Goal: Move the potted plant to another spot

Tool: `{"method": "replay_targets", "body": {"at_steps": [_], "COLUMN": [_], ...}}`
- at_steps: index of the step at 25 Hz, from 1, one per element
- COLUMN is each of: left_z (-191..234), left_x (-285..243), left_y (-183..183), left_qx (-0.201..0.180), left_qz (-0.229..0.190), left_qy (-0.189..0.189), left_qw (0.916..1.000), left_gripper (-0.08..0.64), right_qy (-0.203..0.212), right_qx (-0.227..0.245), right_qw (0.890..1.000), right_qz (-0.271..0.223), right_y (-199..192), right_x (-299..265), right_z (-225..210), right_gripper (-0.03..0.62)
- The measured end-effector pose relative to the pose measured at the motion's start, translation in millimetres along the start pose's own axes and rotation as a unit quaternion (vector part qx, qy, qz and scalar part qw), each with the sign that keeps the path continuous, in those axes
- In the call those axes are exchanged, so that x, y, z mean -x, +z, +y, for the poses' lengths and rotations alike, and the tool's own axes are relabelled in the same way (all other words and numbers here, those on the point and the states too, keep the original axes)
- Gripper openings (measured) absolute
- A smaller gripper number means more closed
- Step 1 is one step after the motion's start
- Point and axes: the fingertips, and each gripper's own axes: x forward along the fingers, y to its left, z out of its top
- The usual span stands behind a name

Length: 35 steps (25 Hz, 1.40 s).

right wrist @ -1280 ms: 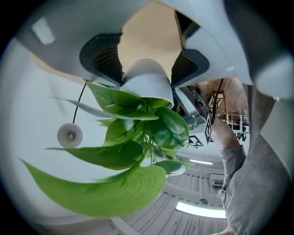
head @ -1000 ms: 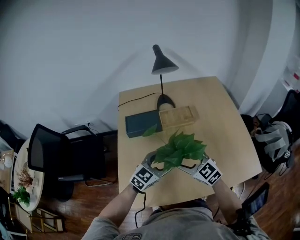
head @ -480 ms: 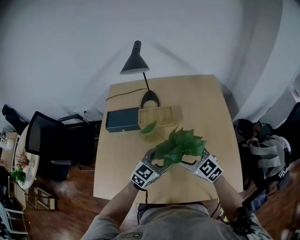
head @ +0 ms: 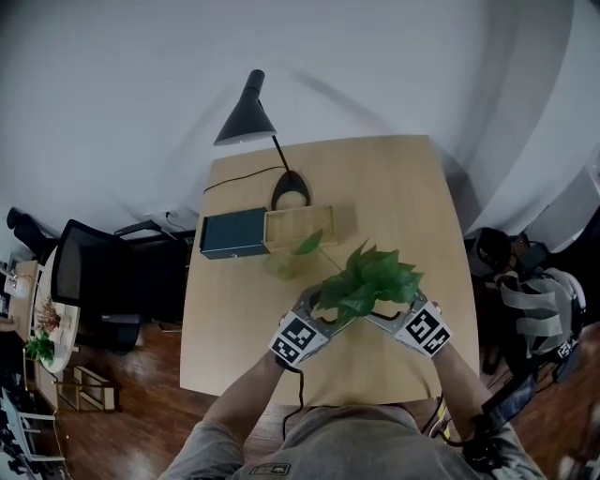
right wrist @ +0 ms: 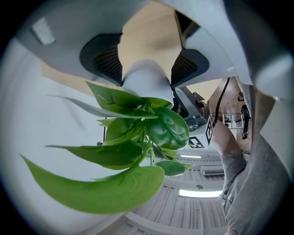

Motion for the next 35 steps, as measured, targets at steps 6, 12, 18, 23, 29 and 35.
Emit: {"method": "replay_targets", "body": {"at_steps": [6, 12, 18, 23, 29, 35], "left_z": [26.0, 62.8, 93.6, 110.7, 123.5, 128.6], "left_x": [-44.2, -82.8, -113.4, -135.1, -156.4, -168.0], "left_y": [-9.5, -24.5, -40.6, -58.1, -74.1, -86.7], "left_qx": [0.005, 0.013, 0.023, 0.041, 0.063, 0.087], "left_qz": [0.012, 0.028, 0.036, 0.043, 0.041, 0.041], "left_qy": [-0.015, -0.027, -0.035, -0.029, -0.014, 0.007], "left_qw": [0.9998, 0.9992, 0.9985, 0.9978, 0.9971, 0.9954], "left_gripper": [0.314, 0.313, 0.313, 0.310, 0.299, 0.281], "right_qy": [-0.012, -0.017, -0.014, -0.009, -0.006, -0.010], "right_qx": [-0.012, -0.029, -0.049, -0.043, -0.047, -0.054], "right_qw": [1.000, 0.999, 0.998, 0.998, 0.997, 0.996], "right_qz": [0.016, 0.031, 0.039, 0.054, 0.066, 0.073], "right_y": [-25.9, -49.4, -71.0, -90.2, -110.9, -125.9], "right_x": [-11.8, -37.0, -60.7, -76.7, -88.8, -95.7], "right_z": [-42.7, -85.3, -119.3, -139.1, -158.4, -168.8], "right_gripper": [0.342, 0.341, 0.341, 0.341, 0.339, 0.338]}}
